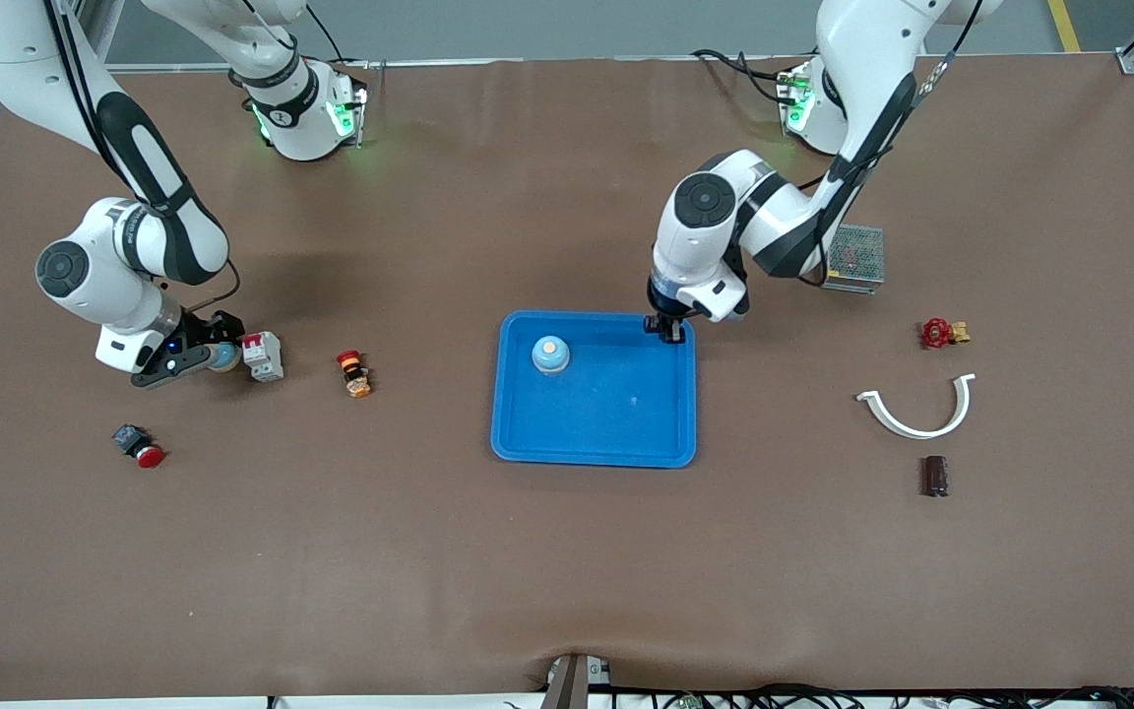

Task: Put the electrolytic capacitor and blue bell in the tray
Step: 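Grasp the bell with the right gripper while the left gripper carries the capacitor, then release the capacitor in the tray while the right gripper carries the bell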

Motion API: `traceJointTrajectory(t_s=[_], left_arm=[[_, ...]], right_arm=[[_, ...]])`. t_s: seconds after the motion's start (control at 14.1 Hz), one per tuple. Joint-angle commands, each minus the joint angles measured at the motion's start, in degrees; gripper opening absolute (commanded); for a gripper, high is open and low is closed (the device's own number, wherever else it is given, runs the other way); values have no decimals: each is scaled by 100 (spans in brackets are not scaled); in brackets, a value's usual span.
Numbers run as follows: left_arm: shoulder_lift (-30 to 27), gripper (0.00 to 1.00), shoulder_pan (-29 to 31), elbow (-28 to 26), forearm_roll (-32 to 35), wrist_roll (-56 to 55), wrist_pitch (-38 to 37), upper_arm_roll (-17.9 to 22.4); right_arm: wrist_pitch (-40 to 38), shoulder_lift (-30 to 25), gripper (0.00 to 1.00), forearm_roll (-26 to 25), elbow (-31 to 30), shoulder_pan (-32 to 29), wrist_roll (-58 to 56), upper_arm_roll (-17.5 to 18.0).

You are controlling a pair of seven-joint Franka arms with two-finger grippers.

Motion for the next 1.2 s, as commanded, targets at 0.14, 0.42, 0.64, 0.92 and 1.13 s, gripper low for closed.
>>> traceJointTrajectory(t_s=[0.14,0.42,0.64,0.92,1.13], left_arm=[[663,0,-203,789,562,-257,-405,67],[848,0,-203,799,922,-396,-397,76],[979,0,-203,799,1292,-564,-397,76],[1050,0,-203,834,1337,-582,-397,85],[1041,31,-177,851,1345,-565,-397,85]], right_arm=[[79,-52,84,135,-96,7,-119,7],[70,-52,61,135,-96,25,-110,16],[62,-52,58,135,-69,60,-93,16],[-279,-87,58,126,254,104,-49,16],[-1971,-78,58,239,1455,157,21,16]])
